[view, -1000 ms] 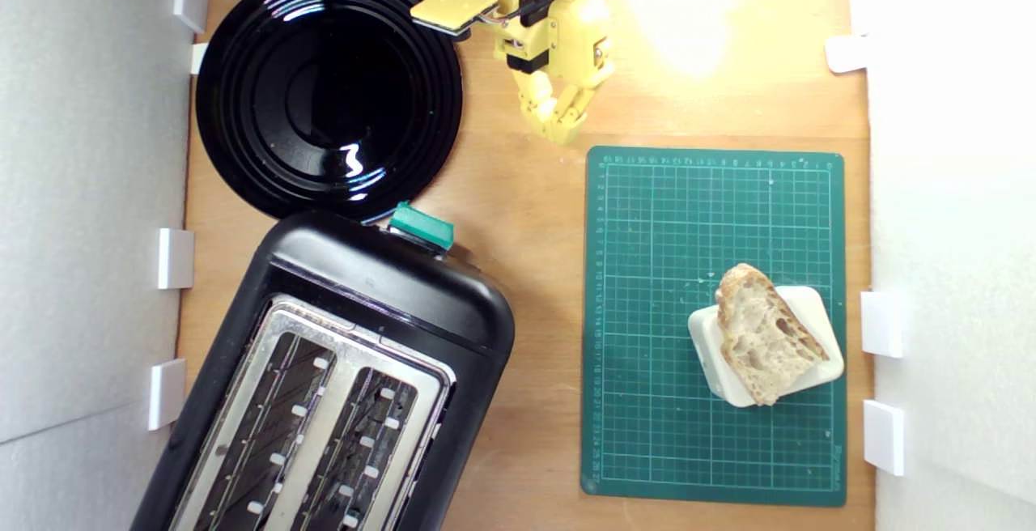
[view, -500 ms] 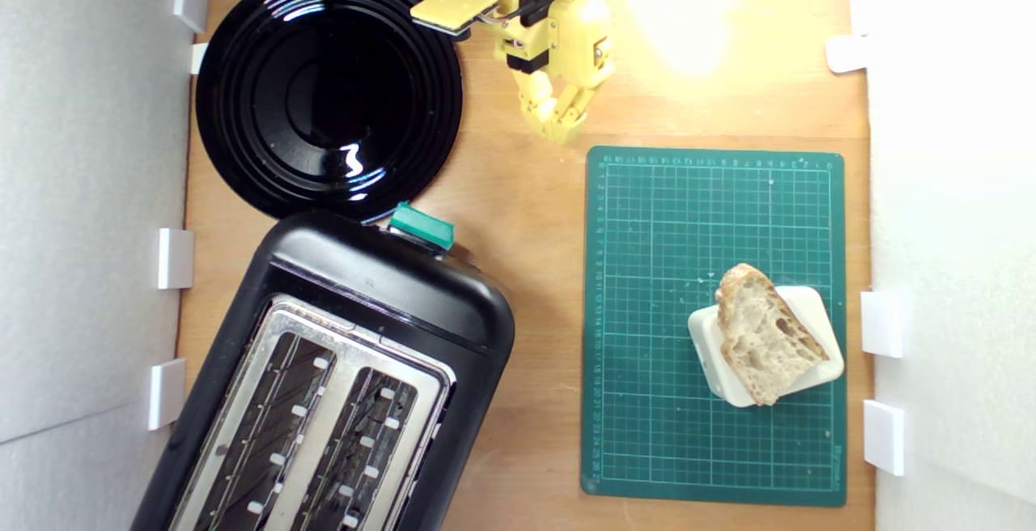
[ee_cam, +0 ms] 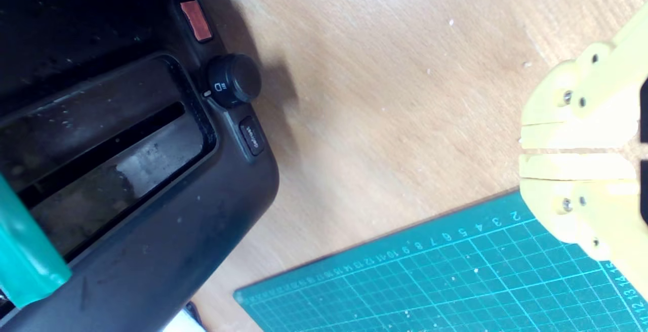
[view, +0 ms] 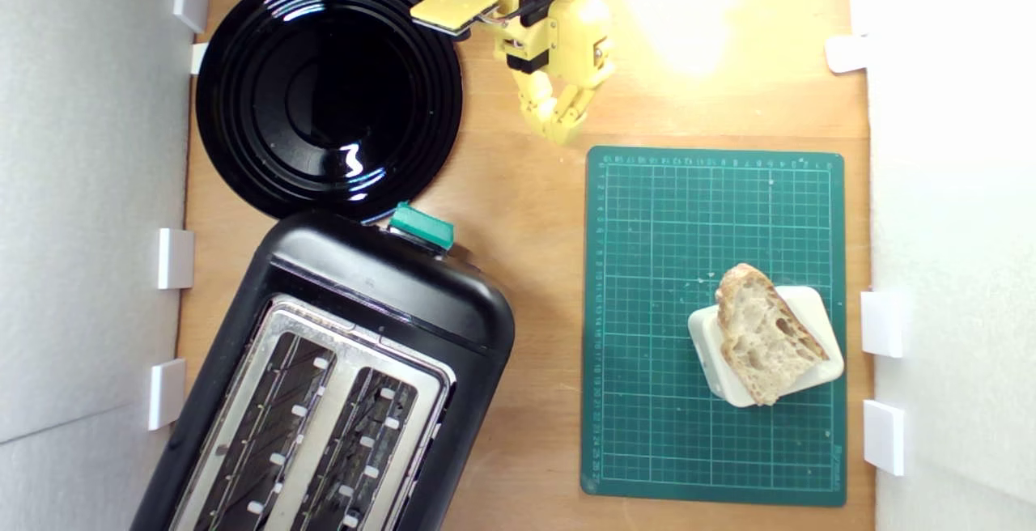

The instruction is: Pick bread and place in toaster

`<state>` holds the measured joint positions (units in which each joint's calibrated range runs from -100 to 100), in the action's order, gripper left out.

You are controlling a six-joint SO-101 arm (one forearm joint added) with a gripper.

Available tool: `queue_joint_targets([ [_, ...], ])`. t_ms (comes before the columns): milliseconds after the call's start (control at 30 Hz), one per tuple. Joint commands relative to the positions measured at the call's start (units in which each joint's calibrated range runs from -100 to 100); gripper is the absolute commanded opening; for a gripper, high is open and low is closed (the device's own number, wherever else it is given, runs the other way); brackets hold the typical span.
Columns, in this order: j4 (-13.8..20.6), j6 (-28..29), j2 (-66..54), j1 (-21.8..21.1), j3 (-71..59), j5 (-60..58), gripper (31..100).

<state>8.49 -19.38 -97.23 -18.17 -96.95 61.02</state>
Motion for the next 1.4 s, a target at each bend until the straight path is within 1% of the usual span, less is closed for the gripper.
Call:
queue_joint_targets([
  [0, 0.2, 0.1, 2.5, -0.1, 1.6, 0.3, 30.9],
  [200, 0.1, 0.1, 4.4, -0.1, 2.1, -0.4, 30.9],
  [433, 0.1, 1.3, 5.5, 0.0, 2.1, -7.3, 30.9],
  [533, -0.1, 1.3, 8.2, -0.1, 2.3, -10.2, 30.9],
  [700, -2.4, 1.3, 13.5, -0.1, 3.2, -16.9, 30.9],
  [800, -2.7, 1.3, 15.9, 0.0, 3.2, -20.5, 30.9],
  [867, -4.1, 1.3, 18.9, 0.0, 4.5, -24.1, 30.8],
  [1000, -4.6, 1.3, 26.0, -0.2, 8.2, -27.5, 30.8],
  [1067, -6.1, 1.3, 31.4, -0.1, 11.8, -29.3, 30.8],
  [1233, -8.8, 1.3, 43.5, -0.2, 20.7, -30.4, 30.8],
  [1300, -10.2, 1.3, 46.4, -0.6, 22.4, -31.6, 30.8],
  [1367, -10.9, 1.3, 46.7, -0.7, 22.6, -33.4, 30.8],
])
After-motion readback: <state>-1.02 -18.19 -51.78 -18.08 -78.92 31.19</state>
